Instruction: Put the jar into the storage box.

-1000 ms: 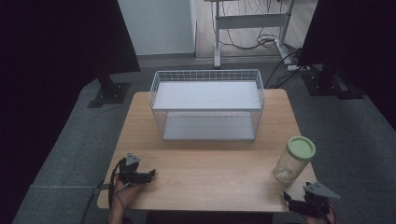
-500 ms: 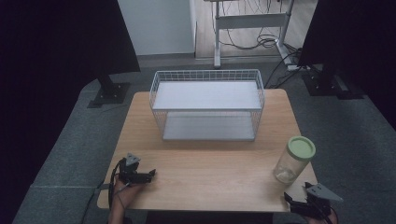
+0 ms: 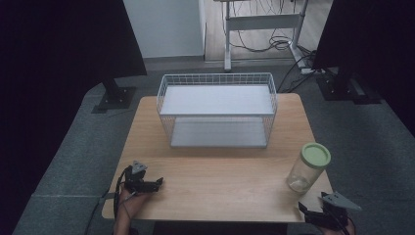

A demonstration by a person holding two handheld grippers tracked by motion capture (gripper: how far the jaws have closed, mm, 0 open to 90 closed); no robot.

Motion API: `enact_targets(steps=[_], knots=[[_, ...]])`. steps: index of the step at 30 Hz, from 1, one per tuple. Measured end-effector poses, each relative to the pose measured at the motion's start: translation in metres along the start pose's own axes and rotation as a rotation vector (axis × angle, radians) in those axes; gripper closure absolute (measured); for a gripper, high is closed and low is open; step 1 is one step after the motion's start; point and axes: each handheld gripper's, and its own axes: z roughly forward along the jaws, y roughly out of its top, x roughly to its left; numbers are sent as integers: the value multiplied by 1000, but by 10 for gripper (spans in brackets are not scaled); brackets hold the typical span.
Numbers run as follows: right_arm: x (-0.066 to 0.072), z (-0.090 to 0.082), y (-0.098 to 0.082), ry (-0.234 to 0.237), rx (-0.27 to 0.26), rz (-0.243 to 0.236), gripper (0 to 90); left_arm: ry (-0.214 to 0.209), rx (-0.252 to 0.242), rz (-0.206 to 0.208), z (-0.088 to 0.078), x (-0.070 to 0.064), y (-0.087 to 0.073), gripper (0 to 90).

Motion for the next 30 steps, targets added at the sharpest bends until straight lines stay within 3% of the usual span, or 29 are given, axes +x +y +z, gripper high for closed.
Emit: enact_targets(steps=[7,21,30], knots=[[-1,-3,7,16,-7,14,23,0,0,0,0,0,0,28],[0,-12,31,-2,-52,-42,23,0,-1,-2,0,0,0,28],[0,-14,45,-6,-95,-47,25,0,-1,-2,0,0,0,28]])
